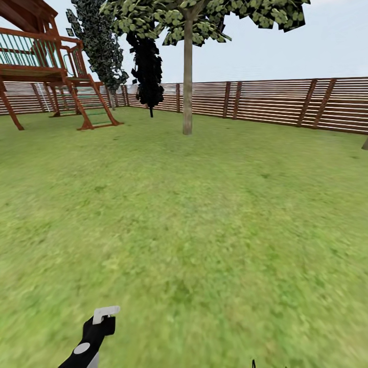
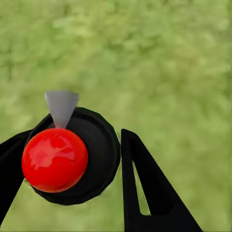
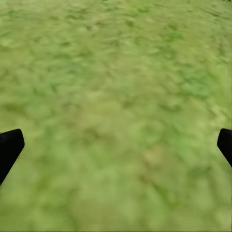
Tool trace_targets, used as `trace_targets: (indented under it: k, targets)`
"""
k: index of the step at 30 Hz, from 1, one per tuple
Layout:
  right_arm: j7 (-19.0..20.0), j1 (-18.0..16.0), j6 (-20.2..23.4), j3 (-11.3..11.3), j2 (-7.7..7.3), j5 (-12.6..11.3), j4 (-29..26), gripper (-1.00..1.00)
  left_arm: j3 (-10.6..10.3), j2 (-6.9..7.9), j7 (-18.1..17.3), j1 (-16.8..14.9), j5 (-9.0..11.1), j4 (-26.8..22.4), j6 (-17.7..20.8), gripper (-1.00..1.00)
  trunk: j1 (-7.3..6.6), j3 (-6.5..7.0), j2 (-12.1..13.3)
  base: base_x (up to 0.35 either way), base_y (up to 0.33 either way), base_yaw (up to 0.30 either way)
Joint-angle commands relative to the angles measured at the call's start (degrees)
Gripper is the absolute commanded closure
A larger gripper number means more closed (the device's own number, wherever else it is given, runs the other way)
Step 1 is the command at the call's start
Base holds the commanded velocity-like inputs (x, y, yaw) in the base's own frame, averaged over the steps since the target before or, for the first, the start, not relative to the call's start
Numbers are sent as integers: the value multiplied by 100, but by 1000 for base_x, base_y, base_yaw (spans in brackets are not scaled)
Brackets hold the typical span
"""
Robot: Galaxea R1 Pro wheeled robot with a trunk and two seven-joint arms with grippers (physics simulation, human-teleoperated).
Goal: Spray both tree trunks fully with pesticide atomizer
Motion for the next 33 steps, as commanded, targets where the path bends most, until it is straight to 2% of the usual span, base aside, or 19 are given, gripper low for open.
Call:
trace_targets:
  k: [1,33]
  targets:
    - [2,0,0,0,0,2,0,-100,0,0,0,0,-1,-1,0,100,0,0,0,337,0,0]
    - [0,0,0,1,0,0,0,-100,0,0,8,0,-1,-9,2,100,0,0,0,337,0,0]
